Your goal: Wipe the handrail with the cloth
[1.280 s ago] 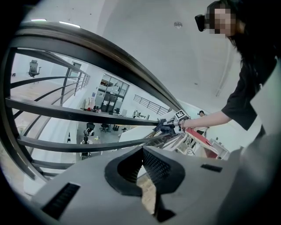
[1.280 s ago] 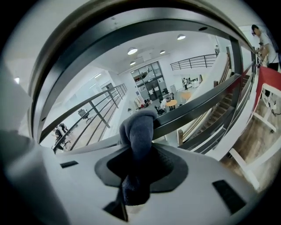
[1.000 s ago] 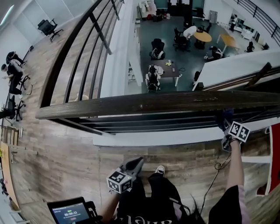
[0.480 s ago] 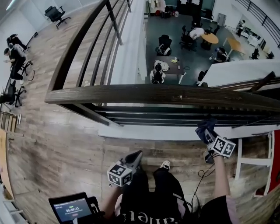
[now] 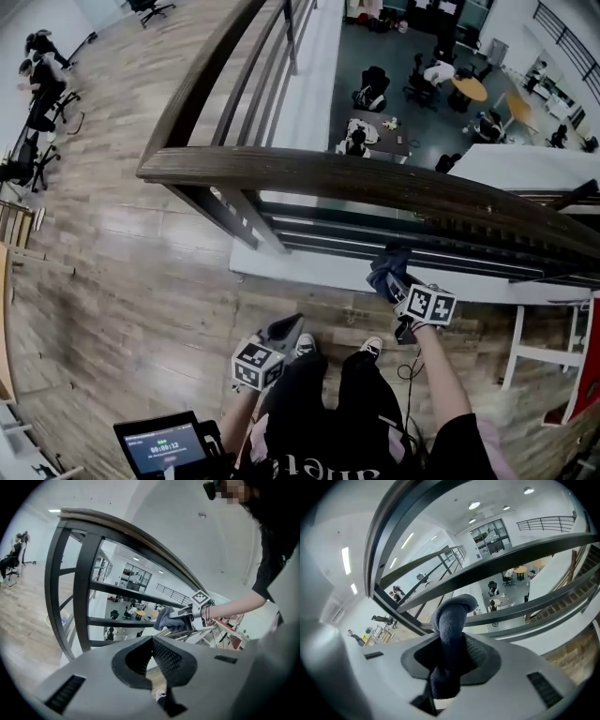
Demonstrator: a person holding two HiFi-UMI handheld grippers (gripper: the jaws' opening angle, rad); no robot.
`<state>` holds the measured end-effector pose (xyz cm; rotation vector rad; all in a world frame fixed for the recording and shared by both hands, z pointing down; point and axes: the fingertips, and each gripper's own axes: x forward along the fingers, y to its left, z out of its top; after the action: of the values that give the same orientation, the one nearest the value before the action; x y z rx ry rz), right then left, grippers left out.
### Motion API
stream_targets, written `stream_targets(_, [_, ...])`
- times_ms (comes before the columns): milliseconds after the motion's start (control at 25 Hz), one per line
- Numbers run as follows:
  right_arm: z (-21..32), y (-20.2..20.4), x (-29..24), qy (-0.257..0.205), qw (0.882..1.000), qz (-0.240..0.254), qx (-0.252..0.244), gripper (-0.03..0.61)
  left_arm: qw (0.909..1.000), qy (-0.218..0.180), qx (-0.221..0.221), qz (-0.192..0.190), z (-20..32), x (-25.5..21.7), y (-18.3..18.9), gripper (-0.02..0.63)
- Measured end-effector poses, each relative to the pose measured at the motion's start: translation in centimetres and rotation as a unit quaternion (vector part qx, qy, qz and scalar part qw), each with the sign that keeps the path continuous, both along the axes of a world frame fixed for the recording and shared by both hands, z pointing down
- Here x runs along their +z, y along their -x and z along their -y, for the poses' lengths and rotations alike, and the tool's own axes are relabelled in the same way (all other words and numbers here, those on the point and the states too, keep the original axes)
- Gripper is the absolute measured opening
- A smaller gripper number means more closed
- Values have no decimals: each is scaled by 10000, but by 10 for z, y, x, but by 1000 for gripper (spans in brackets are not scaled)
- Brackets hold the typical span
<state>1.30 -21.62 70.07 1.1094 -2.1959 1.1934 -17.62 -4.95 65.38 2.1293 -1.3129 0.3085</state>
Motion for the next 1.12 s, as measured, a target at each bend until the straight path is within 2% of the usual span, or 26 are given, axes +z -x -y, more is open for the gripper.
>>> stream_targets(280, [-3,134,40,65,9972,-283,-692,104,9996,160,-107,-223,-18,31,58,2])
stream_targets(480, [-2,210,60,-9,9916,-395,-1230,104,9990,44,-358,-248,-28,61,83,2])
stream_targets(680, [4,268,77,141,9900,-136,-1398,104,9977,103,-552,-373,-43,81,92,2])
stream_targets(800, [13,294,85,84,9896,117,-1429,104,9971,172,-636,-390,-54,96,93,2])
stream_targets(920, [22,307,97,56,9893,171,-1446,104,9967,271,-668,-383,-64,108,93,2])
stream_targets(1120, [28,290,119,87,9911,165,-1315,104,9966,504,-533,-386,-77,117,85,2])
